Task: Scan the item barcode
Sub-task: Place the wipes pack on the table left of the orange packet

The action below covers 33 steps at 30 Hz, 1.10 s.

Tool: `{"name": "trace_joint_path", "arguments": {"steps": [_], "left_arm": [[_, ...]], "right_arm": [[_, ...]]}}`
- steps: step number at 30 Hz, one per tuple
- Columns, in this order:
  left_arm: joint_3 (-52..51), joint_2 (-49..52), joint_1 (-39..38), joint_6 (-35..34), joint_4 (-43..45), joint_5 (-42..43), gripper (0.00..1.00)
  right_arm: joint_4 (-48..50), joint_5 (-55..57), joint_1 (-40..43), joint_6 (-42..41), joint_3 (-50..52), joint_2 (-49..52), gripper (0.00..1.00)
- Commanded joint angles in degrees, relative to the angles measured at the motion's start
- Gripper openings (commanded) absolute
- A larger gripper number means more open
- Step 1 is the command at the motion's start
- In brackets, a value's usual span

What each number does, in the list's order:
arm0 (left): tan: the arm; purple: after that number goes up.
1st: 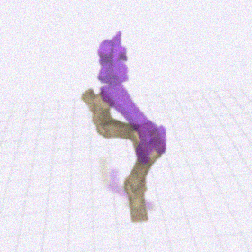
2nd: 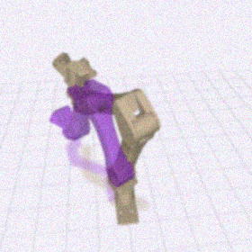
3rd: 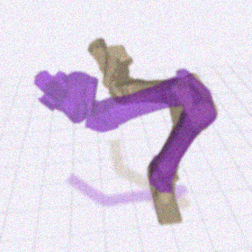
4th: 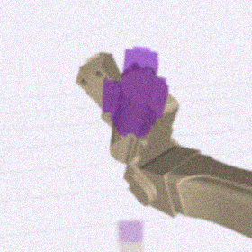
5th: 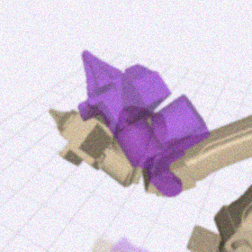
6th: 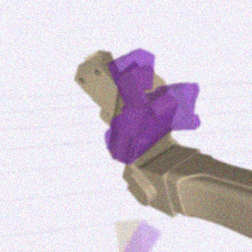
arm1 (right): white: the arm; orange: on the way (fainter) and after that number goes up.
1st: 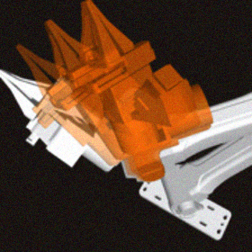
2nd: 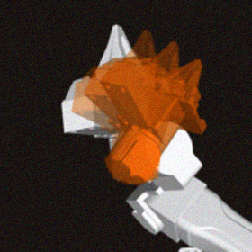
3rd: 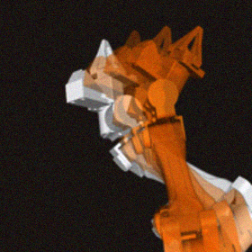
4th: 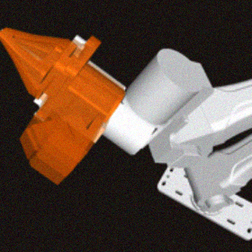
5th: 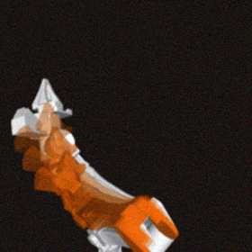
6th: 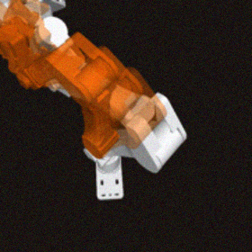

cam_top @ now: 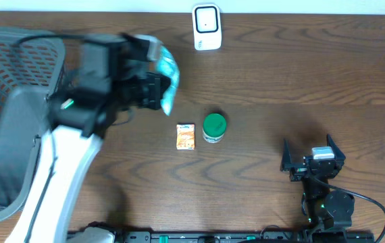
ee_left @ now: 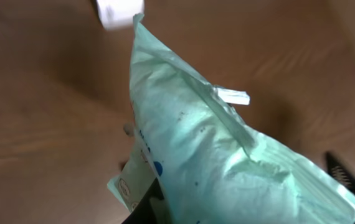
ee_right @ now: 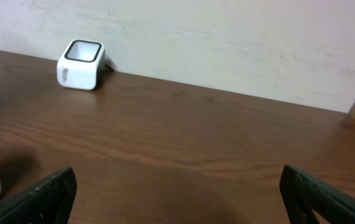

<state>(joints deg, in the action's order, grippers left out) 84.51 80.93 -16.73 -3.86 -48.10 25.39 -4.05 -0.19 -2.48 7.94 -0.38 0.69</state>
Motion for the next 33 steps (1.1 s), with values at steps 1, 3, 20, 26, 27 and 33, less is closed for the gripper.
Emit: {"name": "trace_joint_path", "arguments": {"steps": [1, 3, 20, 26, 27, 33], "left_arm": [[-0.24, 6.38, -1.86, 3.08, -0.70, -5.49, 0.08], [-0.24, 10.64, -2.49, -0.39, -1.25, -15.23, 0.08], [-0.26, 35.12, -4.94, -30.49, -4.24, -24.94, 0.09], [-0.17, 34.47, -5.31, -32.00, -4.48, -27.45, 0.92], [-0.17, 33.99, -5.31, -31.93, -4.74, -28.28, 0.96], [0.07, 21.03, -5.20, -28.24, -6.14, -31.47, 1.00]], "right_arm": [[-0.26, 0.26, 0.02, -0.61, 0.07, -0.31, 0.99], [-0.26, 0.26, 0.02, -0.59, 0.07, -0.31, 0.99], [-0.26, 0.26, 0.02, -0.59, 0.07, -0.31, 0.99], [-0.28, 0.26, 0.02, -0.59, 0.07, -0.31, 0.99], [-0.28, 0.26, 0.02, -0.59, 0.07, -0.31, 0.99], [-0.26, 0.26, 0.02, -0.59, 0.07, -0.31, 0.99]]}}
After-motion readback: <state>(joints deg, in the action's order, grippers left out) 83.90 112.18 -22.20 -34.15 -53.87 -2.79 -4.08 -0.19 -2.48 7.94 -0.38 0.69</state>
